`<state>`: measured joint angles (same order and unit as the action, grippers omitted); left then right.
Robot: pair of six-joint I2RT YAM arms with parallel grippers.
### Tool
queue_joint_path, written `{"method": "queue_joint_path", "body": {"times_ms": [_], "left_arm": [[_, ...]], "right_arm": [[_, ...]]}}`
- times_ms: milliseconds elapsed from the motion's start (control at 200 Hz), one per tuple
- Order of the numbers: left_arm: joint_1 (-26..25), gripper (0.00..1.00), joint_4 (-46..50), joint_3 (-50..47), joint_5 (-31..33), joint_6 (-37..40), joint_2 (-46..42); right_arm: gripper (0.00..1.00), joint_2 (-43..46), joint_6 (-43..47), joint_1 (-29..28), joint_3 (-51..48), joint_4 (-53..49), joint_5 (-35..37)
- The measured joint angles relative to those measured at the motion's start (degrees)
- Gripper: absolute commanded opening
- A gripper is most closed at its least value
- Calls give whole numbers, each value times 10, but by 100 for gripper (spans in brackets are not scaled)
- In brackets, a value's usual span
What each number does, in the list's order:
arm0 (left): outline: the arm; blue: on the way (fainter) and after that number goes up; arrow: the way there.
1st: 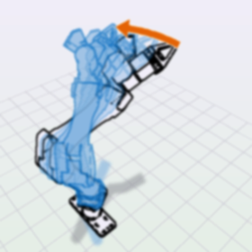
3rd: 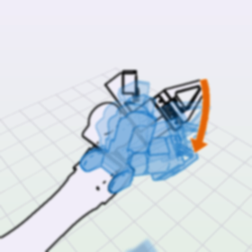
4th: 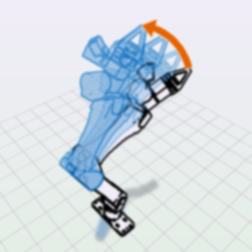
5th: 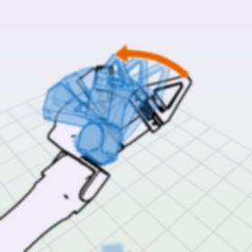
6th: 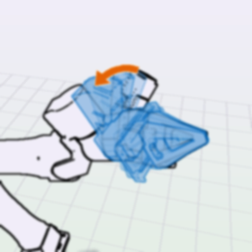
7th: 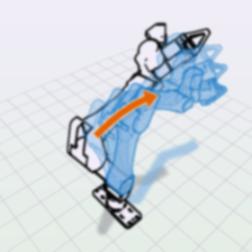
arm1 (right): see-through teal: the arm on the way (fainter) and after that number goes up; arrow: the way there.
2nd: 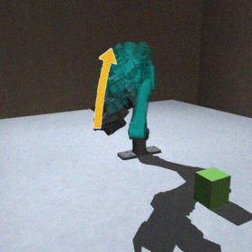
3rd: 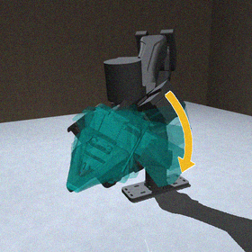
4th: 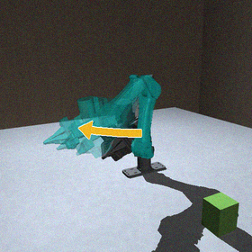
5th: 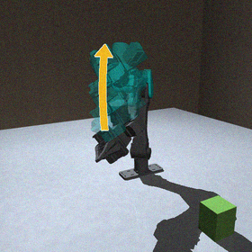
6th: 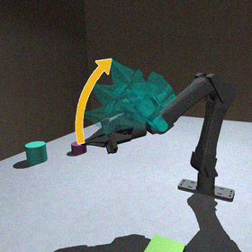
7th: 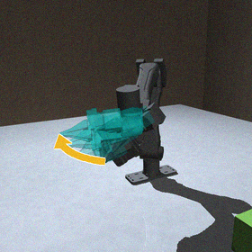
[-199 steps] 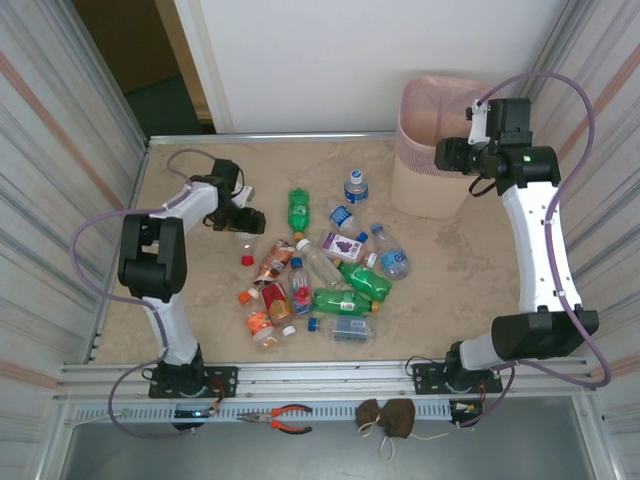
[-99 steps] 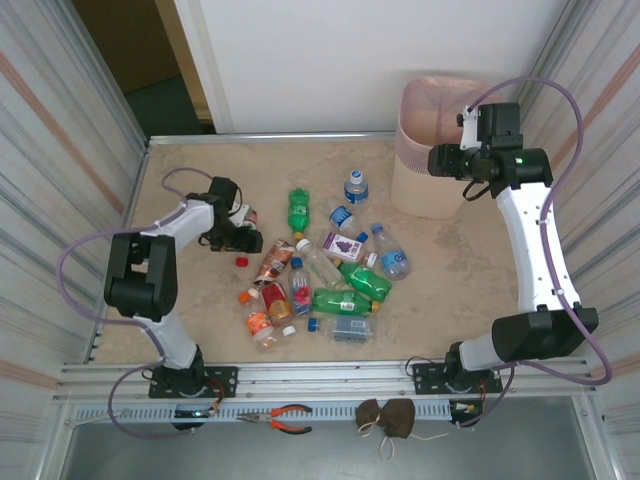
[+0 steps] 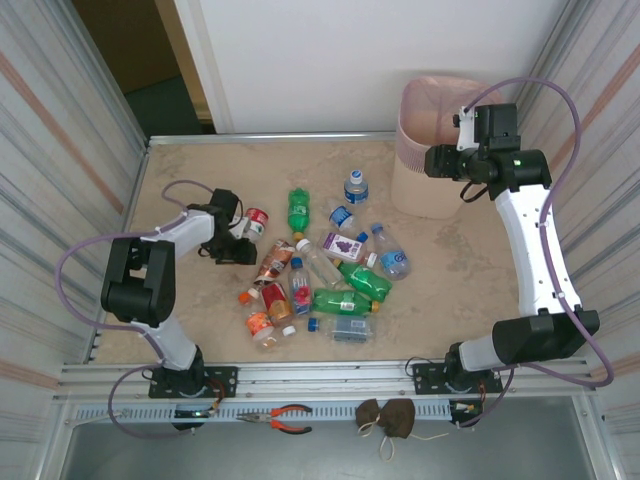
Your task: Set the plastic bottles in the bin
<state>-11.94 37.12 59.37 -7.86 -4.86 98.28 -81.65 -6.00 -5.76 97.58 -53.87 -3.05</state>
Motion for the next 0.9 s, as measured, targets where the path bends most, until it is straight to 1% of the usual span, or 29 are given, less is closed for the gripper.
{"method": "queue_joint_path", "body": {"times_ms": [311,446,576,706,902], "left_arm": [[-7,31,-8,0,0,-1,0],[-7,29,-8,-1,0,-1,-11],[-7,29,-8,-2,-9,-1,-52],[-8,29,-14,-2,-42,-1,-113],[-24,29,-48,1,-140,3,-195]], "right_arm": [[68,0,0,-6,0,0,2],[68,1,-1,-10,0,0,2],[68,4,-13,-20,0,2,-3],[68,21,-31,-33,-14,23,-31],[69,55,-88,-57,-67,98,-119]]}}
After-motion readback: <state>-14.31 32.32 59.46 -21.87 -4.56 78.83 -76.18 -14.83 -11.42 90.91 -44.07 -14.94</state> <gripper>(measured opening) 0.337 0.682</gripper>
